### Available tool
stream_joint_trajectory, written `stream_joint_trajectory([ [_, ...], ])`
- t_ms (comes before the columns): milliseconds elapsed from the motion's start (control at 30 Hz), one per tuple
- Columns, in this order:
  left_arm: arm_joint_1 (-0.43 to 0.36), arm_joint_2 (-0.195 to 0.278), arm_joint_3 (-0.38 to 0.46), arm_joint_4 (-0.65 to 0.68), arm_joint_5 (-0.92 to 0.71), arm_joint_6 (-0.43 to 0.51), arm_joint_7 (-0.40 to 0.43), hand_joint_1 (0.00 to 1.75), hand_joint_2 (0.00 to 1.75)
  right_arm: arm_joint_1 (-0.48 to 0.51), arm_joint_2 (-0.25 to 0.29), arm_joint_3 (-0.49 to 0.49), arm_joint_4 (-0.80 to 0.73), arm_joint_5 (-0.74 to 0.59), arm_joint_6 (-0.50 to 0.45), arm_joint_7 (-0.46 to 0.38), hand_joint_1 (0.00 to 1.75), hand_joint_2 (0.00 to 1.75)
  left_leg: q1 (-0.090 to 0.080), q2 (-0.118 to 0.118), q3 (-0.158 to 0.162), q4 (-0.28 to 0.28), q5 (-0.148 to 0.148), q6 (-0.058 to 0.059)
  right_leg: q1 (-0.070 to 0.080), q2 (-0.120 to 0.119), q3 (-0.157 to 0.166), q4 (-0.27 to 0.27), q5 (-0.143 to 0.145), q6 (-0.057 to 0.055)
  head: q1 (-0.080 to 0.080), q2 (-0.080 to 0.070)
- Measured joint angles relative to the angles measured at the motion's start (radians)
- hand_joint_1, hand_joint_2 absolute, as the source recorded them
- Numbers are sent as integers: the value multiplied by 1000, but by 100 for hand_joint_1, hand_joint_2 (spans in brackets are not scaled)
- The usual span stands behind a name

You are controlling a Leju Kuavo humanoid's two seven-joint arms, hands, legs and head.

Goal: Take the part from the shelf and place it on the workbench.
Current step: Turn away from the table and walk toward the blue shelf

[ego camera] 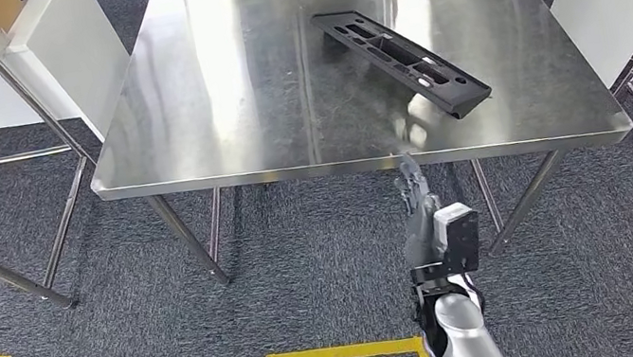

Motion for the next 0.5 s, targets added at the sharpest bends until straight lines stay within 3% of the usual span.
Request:
stream_joint_trajectory([
  [67, 7, -30, 36, -35, 0, 20, -2, 0, 0, -28, 13, 20, 39, 1, 11, -4, 0, 0, -6, -3, 35, -63, -3, 8, 1, -2, -6, 0, 12, 15, 1, 0],
  [133, 14, -48, 56, -60, 10, 40, -4, 0, 0, -45, 21, 34, 70, 2, 19, -7, 0, 0, -10, -2, 29, -70, 9, 26, 2, -3, -9, -4, 23, 30, 1, 0],
  [167, 18, -57, 61, -72, 26, 58, -4, 0, 0, -52, 22, 38, 83, 2, 22, -9, 0, 0, -10, 0, 23, -74, 19, 37, 3, -2, -17, 4, 15, 33, 1, 0],
  [233, 37, -71, 47, -104, 95, 123, 0, 0, 0, -70, 22, 44, 112, 0, 27, -14, 0, 0, -8, 6, 5, -80, 41, 59, 6, -1, -49, 71, -46, 25, 7, 0],
  [300, 81, -81, -8, -158, 182, 195, 20, 0, 0, -86, 17, 48, 137, -6, 25, -15, 0, 0, -12, 13, -20, -79, 59, 67, 5, 0, -89, 206, -130, 17, 12, 0],
  [333, 106, -85, -46, -191, 207, 209, 37, 0, 0, -91, 11, 49, 146, -11, 20, -13, 0, 0, -13, 15, -33, -78, 69, 69, 5, 0, -98, 264, -153, 20, 13, 0],
  [367, 125, -88, -79, -221, 209, 201, 54, 0, 0, -93, 4, 48, 151, -14, 11, -8, 0, 0, -15, 16, -47, -76, 79, 70, 5, 0, -93, 294, -157, 27, 13, 0],
  [400, 136, -89, -102, -246, 189, 172, 68, 0, 0, -93, -5, 45, 153, -17, -2, -2, 0, 0, -16, 13, -62, -74, 89, 70, 6, 0, -70, 287, -144, 35, 13, 0],
  [433, 135, -90, -113, -262, 150, 127, 78, 0, 0, -93, -13, 39, 149, -18, -17, 6, 0, 0, -17, 10, -76, -71, 99, 68, 6, 0, -30, 243, -122, 42, 13, 0],
  [500, 114, -90, -109, -273, 51, 30, 85, 0, 0, -89, -30, 23, 123, -19, -50, 23, 0, 0, -20, 4, -99, -61, 115, 62, 10, -1, 77, 90, -101, 40, 14, 0],
])
